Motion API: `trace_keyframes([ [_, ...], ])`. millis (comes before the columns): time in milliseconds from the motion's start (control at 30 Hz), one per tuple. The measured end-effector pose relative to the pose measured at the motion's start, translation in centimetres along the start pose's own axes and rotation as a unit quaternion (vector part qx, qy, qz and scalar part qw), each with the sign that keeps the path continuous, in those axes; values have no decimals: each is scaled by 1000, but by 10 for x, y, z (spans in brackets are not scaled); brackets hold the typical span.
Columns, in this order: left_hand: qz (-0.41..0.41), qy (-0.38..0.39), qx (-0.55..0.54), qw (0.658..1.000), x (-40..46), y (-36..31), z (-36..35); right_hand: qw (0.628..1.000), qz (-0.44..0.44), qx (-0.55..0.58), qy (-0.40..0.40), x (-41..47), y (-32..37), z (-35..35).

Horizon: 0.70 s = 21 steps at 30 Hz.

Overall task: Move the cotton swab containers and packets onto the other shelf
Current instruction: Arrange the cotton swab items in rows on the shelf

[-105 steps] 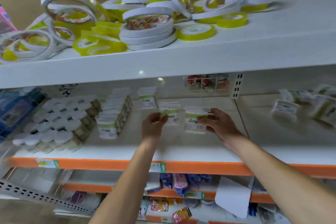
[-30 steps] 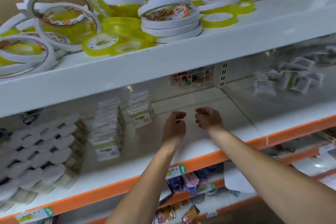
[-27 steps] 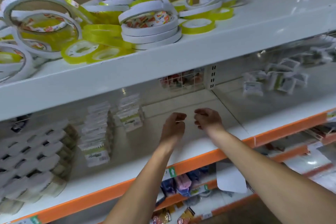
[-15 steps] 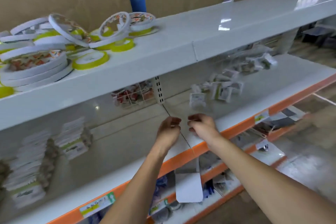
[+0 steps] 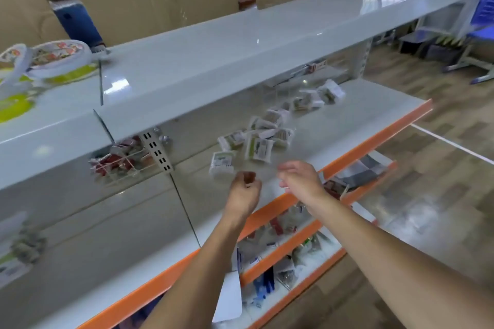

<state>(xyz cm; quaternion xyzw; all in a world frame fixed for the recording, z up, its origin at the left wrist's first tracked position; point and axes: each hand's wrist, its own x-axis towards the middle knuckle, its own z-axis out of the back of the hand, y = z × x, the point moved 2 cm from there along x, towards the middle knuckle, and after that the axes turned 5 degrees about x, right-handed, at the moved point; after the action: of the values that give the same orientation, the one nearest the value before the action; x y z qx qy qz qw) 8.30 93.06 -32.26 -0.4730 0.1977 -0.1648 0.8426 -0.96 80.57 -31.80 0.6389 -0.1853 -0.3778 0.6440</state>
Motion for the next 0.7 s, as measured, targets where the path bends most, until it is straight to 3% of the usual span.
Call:
trace_keyframes([
  [133, 71, -15, -52, 996, 19, -7, -17, 1000, -9, 2, -8, 29, -8, 18],
  [233, 123, -26, -154, 980, 38, -13, -27, 1000, -7, -4, 1, 49, -11, 26],
  [367, 162, -40, -205, 964, 80, -17, -41, 998, 34, -58, 6, 80, -5, 37],
  [700, 212, -93, -175, 957, 150, -6, -50, 959, 140, -243, 40, 149, -2, 54],
])
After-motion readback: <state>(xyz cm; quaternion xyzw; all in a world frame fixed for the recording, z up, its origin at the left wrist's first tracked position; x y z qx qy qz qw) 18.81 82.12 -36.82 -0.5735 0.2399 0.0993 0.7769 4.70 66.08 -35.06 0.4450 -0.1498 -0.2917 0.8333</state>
